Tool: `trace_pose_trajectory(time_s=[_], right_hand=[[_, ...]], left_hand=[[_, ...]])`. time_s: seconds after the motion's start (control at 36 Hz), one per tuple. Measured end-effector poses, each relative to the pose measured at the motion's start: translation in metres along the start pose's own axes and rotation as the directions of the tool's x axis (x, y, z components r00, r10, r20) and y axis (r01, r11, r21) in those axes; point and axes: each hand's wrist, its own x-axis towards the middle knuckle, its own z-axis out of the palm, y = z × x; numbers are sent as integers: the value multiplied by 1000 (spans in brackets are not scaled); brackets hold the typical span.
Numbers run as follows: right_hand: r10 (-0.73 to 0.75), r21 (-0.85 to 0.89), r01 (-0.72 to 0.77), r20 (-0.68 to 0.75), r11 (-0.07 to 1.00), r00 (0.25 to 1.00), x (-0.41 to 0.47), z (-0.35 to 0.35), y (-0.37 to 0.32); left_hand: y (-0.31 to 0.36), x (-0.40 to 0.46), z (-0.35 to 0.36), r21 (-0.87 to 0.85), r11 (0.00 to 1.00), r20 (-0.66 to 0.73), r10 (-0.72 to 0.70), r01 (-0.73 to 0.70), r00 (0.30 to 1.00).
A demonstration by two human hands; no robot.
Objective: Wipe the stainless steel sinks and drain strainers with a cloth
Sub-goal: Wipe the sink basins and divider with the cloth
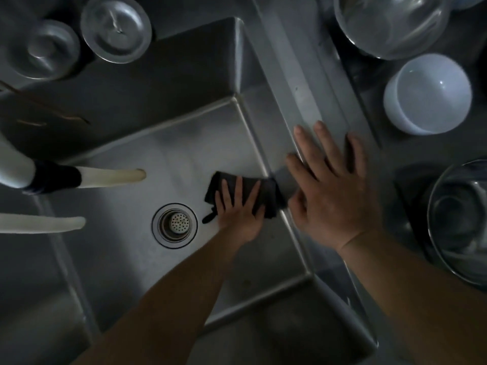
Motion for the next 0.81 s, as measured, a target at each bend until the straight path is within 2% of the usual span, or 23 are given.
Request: trace_pose_trajectory(time_s=[0.06, 0.14, 0.28, 0.31, 0.36, 0.42, 0.5, 0.64, 0.72, 0.81], right_hand=[[6, 19, -6, -9, 1000, 1000, 0, -1, -1], [-1, 41, 1, -16, 999, 1000, 0, -2, -1], [-5, 54, 5, -11, 999, 1000, -2, -2, 0], [-4, 59, 5, -12, 998, 1000, -1, -2, 0], [-2, 65, 3, -15, 998, 1000, -1, -1, 1], [1, 61, 0, -11, 998, 1000, -2, -1, 1], [4, 60, -4, -8, 998, 1000, -2, 0, 0], [9, 3, -9, -1, 1000, 1000, -3, 1, -2], [6, 2, -6, -9, 1000, 1000, -6, 0, -3], [-13, 31, 13, -17, 999, 1000, -19, 0, -10]], left_hand=[[4, 34, -20, -88, 983, -29, -161, 158, 986], [17, 90, -63, -246, 902, -68, -381, 355, 922], [45, 135, -114, -358, 786, -274, -605, 505, 748], [44, 138, -114, -366, 780, -250, -607, 507, 754], [33, 141, -105, -318, 822, -160, -538, 473, 828], [22, 138, -95, -296, 872, -148, -444, 389, 884], [21, 122, -81, -240, 908, -213, -394, 343, 894], [23, 71, -44, -93, 972, -124, -228, 218, 966], [26, 21, -7, 16, 998, -90, -64, 66, 994], [25, -33, 31, 81, 991, -71, 113, -107, 991]])
